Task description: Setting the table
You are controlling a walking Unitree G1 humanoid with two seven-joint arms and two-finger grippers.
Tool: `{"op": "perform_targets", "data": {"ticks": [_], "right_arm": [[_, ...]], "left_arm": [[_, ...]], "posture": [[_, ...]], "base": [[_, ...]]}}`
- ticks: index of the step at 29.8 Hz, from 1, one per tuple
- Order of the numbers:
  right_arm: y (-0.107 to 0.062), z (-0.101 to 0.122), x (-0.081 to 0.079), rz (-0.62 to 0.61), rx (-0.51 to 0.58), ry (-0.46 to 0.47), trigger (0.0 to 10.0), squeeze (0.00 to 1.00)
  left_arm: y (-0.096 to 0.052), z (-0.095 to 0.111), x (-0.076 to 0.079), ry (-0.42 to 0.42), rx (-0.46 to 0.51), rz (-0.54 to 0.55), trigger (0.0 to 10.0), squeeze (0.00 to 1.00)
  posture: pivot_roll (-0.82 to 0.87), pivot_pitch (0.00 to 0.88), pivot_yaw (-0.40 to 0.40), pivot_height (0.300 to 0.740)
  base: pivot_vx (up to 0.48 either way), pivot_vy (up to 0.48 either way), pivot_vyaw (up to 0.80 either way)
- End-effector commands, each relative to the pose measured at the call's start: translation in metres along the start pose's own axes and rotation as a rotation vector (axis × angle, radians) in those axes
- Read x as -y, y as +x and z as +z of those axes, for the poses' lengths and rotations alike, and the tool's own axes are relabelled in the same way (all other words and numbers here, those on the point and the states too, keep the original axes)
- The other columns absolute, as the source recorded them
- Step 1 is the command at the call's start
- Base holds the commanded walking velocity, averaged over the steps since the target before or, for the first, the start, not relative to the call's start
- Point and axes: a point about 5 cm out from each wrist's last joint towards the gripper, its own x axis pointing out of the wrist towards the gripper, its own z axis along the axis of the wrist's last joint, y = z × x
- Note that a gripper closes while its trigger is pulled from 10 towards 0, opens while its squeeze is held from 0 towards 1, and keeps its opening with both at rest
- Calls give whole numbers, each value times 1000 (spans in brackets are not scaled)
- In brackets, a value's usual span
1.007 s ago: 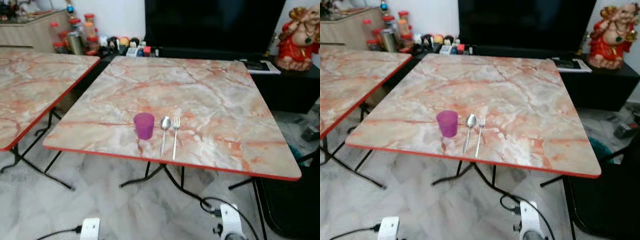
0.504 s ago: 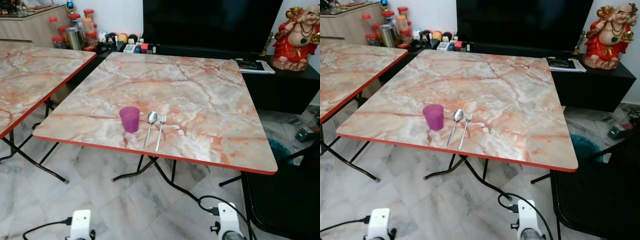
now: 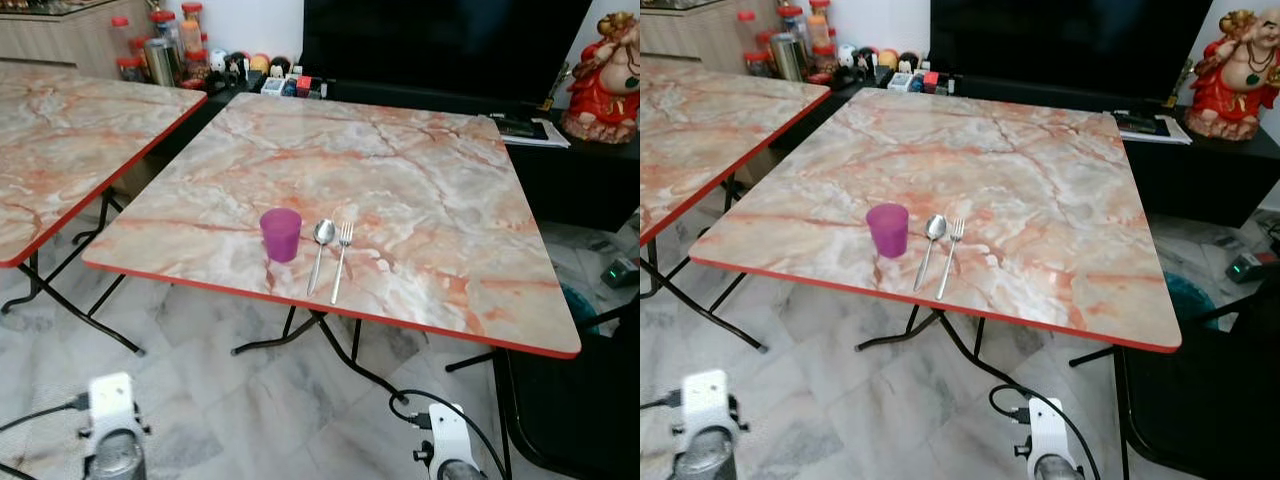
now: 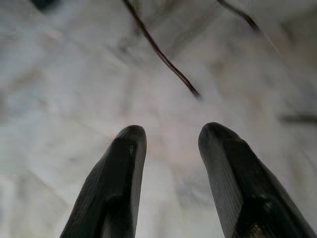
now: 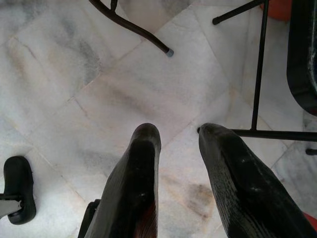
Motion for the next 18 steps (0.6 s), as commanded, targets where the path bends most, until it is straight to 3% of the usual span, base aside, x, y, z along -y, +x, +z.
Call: {"op": "perform_targets", "data": {"ticks": [1,2,6,7,8,9,12,14,17,18], "right_arm": [[0,2,3,-3,8,-3,10000,0],[0,2,3,-3,8,-3,10000,0],[1,4,3,0,9,-11,10000,0],[1,4,3,1,9,-13,10000,0],[1,4,3,1,9,-13,10000,0],[1,4,3,1,9,-13,10000,0],[1,4,4,2,11,-14,10000,0],[1,4,4,1,11,-14,10000,0],[1,5,4,0,11,-15,10000,0],[1,5,4,1,11,-16,10000,0]], "left_arm": [[-2,2,-3,2,28,46,10000,0],[-2,2,-3,2,29,47,10000,0],[1,52,-34,-9,257,298,10000,0],[2,75,-39,-5,352,332,10000,0],[2,94,-41,-2,426,342,10000,0],[2,94,-41,-2,426,342,10000,0],[1,152,-42,-10,617,346,10000,0],[1,180,-38,-53,676,315,10000,0],[6,206,-1,-107,647,-6,10000,0],[5,212,17,-82,637,-130,10000,0]], "posture": [[20,0,-57,740],[20,0,-57,740],[24,0,-69,740],[22,0,-69,740],[22,0,-69,740],[22,0,-69,740],[21,0,-69,740],[19,0,-68,740],[20,0,-70,740],[25,0,-73,740]], "base": [[0,0,0],[0,0,0],[0,0,0],[0,0,0],[0,0,0],[0,0,0],[0,0,0],[0,0,0],[0,0,0],[0,0,0]]}}
